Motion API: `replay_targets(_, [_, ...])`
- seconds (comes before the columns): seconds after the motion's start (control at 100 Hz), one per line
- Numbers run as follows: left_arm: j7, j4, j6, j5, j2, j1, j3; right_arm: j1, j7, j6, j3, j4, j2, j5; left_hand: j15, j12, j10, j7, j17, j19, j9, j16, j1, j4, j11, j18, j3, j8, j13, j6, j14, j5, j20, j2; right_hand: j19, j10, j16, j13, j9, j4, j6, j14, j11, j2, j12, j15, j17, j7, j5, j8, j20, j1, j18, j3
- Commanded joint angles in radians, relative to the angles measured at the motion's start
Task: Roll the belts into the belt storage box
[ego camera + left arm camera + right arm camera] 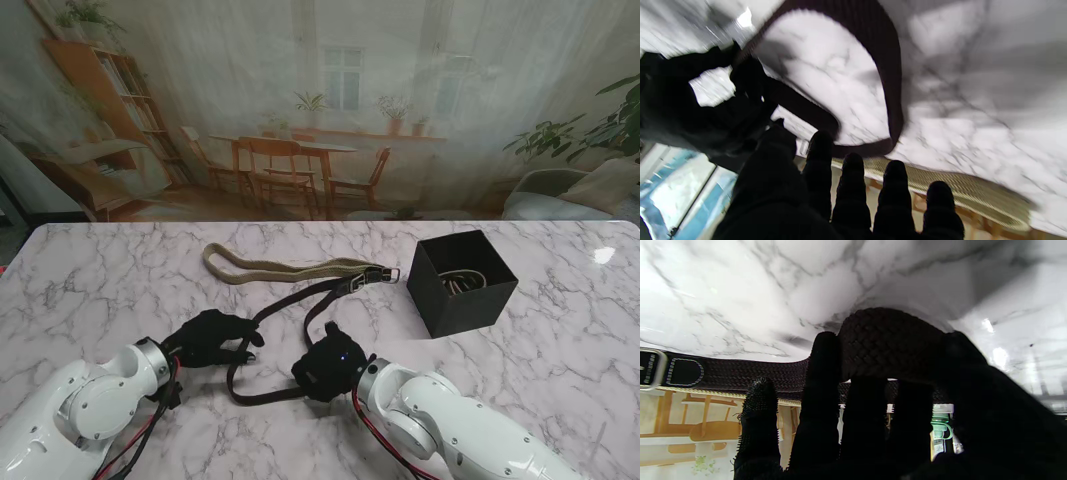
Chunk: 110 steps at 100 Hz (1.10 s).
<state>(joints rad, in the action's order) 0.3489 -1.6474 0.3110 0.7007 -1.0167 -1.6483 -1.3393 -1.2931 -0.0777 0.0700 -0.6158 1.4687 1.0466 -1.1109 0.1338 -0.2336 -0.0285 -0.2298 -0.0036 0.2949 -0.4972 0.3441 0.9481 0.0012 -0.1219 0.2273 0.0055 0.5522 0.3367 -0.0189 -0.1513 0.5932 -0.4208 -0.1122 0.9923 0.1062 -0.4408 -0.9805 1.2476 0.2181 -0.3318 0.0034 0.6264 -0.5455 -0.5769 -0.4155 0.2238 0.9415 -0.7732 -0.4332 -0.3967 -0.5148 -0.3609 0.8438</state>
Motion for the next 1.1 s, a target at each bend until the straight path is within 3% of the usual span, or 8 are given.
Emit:
replay_targets(0.0, [0.051,0.018,0.015,-0.028,0.01,0.019,0.022,-0.034,0.008,0.004,-0.013,0.015,-0.016,-0.01,-0.032,0.025,0.05,0.04,-0.003,-0.068,0.042,-0.023,-0.055,-0.016,0.018,-0.04,-0.03,-0.054,-0.028,0.034,0.051,-0.013,0.0,0.039,0.017,-0.014,-0.029,-0.058,0.095,0.015,0.011,-0.048,0.114,-0.001,-0.045,-0.047,0.004,0.024,-0.036,0.035,0.01,-0.067,-0.041,0.062])
replay_targets(0.29, [0.215,0.067,0.076,-0.086,0.048,0.112,0.121,-0.144,0.013,0.018,-0.131,0.066,-0.023,-0.038,-0.06,0.075,0.066,0.099,0.003,-0.154,0.156,-0.063,-0.313,-0.017,0.048,-0.092,-0.029,-0.146,-0.092,0.036,0.088,-0.091,-0.046,-0.221,0.021,-0.028,-0.073,-0.116,0.139,0.015,0.064,-0.041,0.166,-0.004,-0.061,-0.093,0.03,0.028,-0.038,0.08,0.013,-0.102,-0.034,0.088])
replay_targets(0.33, [0.228,0.069,0.084,-0.072,0.052,0.12,0.131,-0.154,0.015,0.017,-0.141,0.071,-0.023,-0.038,-0.058,0.077,0.027,0.097,0.008,-0.153,0.161,-0.063,-0.3,-0.019,0.05,-0.091,-0.027,-0.147,-0.092,0.036,0.08,-0.089,-0.048,-0.25,0.023,-0.033,-0.077,-0.121,0.143,0.014,0.069,-0.041,0.172,-0.004,-0.063,-0.098,0.036,0.029,-0.04,0.082,0.013,-0.104,-0.031,0.091])
replay_targets(0.63, [0.235,0.068,0.086,0.101,0.06,0.127,0.167,-0.217,0.025,0.026,-0.201,0.114,-0.019,-0.016,-0.037,0.066,0.018,-0.005,0.046,-0.123,0.2,-0.046,-0.085,-0.003,0.038,-0.114,0.056,-0.091,-0.131,0.105,0.049,0.023,-0.088,-0.244,0.035,-0.049,-0.107,-0.156,0.157,0.013,0.121,-0.025,0.214,-0.001,-0.084,-0.141,0.066,0.037,-0.04,0.092,0.008,-0.121,-0.031,0.102])
replay_targets(0.8, [0.166,0.079,0.092,0.183,0.052,0.119,0.173,-0.239,0.03,0.033,-0.223,0.133,-0.015,0.011,-0.01,0.047,0.01,-0.04,0.066,-0.079,0.159,-0.028,0.005,-0.001,0.004,-0.119,0.08,-0.078,-0.105,0.116,0.045,0.069,-0.123,-0.218,0.041,-0.048,-0.114,-0.158,0.158,0.014,0.135,-0.023,0.219,0.005,-0.088,-0.149,0.076,0.041,-0.039,0.092,0.006,-0.127,-0.028,0.106])
replay_targets(0.87, [0.135,0.085,0.099,0.214,0.049,0.117,0.174,-0.251,0.03,0.038,-0.237,0.144,-0.013,0.019,0.006,0.02,0.04,-0.156,0.069,-0.036,0.111,-0.01,0.092,-0.004,-0.023,-0.12,0.078,0.045,-0.079,0.13,0.046,0.143,-0.147,-0.259,0.043,-0.05,-0.115,-0.159,0.157,0.015,0.134,-0.02,0.223,0.007,-0.09,-0.151,0.077,0.045,-0.038,0.088,0.005,-0.13,-0.028,0.106])
replay_targets(0.95, [0.118,0.087,0.101,0.237,0.047,0.115,0.173,-0.273,0.032,0.045,-0.259,0.163,-0.011,0.033,0.018,-0.006,0.017,-0.345,0.052,0.032,0.098,0.011,0.173,0.001,-0.036,-0.127,0.051,0.091,-0.071,0.123,0.046,0.201,-0.158,-0.198,0.05,-0.055,-0.12,-0.18,0.156,0.017,0.144,-0.005,0.23,0.008,-0.095,-0.162,0.087,0.05,-0.038,0.083,0.002,-0.136,-0.028,0.108])
replay_targets(1.09, [0.06,0.079,0.114,0.301,0.041,0.09,0.146,-0.311,0.033,0.056,-0.302,0.194,-0.01,0.035,0.058,-0.053,-0.033,-0.449,0.041,0.155,0.038,0.055,0.197,0.001,-0.065,-0.126,0.058,0.115,-0.017,0.094,0.042,0.161,-0.169,-0.164,0.072,-0.068,-0.114,-0.273,0.171,0.024,0.169,0.046,0.237,0.007,-0.097,-0.172,0.135,0.054,-0.041,0.078,-0.004,-0.147,-0.021,0.116])
